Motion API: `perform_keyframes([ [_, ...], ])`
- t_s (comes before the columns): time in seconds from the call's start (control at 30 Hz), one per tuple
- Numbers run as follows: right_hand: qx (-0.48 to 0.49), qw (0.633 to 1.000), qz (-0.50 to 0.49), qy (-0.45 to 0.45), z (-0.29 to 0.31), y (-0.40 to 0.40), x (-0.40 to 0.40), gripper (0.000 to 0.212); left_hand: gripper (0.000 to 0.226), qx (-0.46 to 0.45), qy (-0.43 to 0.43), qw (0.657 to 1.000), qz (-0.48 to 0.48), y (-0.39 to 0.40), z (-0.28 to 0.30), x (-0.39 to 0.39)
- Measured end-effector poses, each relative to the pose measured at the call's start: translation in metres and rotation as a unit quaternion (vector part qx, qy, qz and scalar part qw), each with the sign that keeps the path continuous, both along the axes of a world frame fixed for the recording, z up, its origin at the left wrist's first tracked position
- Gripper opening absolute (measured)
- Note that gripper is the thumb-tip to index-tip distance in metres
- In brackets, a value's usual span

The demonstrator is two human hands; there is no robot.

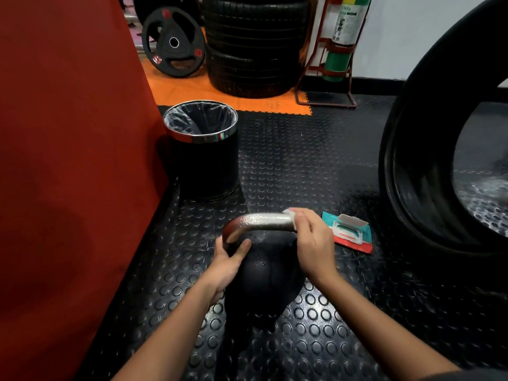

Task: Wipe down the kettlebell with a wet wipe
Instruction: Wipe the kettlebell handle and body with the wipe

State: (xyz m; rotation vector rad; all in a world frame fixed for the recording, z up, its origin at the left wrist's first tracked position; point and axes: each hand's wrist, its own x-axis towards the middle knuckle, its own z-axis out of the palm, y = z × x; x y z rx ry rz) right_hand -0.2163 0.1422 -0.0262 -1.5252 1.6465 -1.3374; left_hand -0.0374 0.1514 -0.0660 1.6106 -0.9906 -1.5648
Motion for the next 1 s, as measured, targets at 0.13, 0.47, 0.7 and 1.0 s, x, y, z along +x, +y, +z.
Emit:
perform_keyframes([
  [0.13,0.106,0.993,-0.012,-0.042,-0.011,-0.016,-0.019,0.054,0.092,0.014,-0.013,1.000,-0.005,0.000,-0.001,0.000],
  [0.47,0.111,0.987,0.093,0.068,0.023,-0.014,-0.002,0.065,0.085,-0.001,0.003,1.000,-0.002,-0.002,-0.004,0.001],
  [0.7,0.030,0.997,0.055,0.045,-0.025,0.028,-0.012,0.055,0.086,0.011,-0.004,1.000,-0.009,0.000,0.000,0.001],
  [1.0,0.028,0.998,0.047,-0.015,-0.008,0.020,0.001,0.054,0.085,0.002,-0.004,1.000,-0.011,-0.001,-0.002,0.001],
])
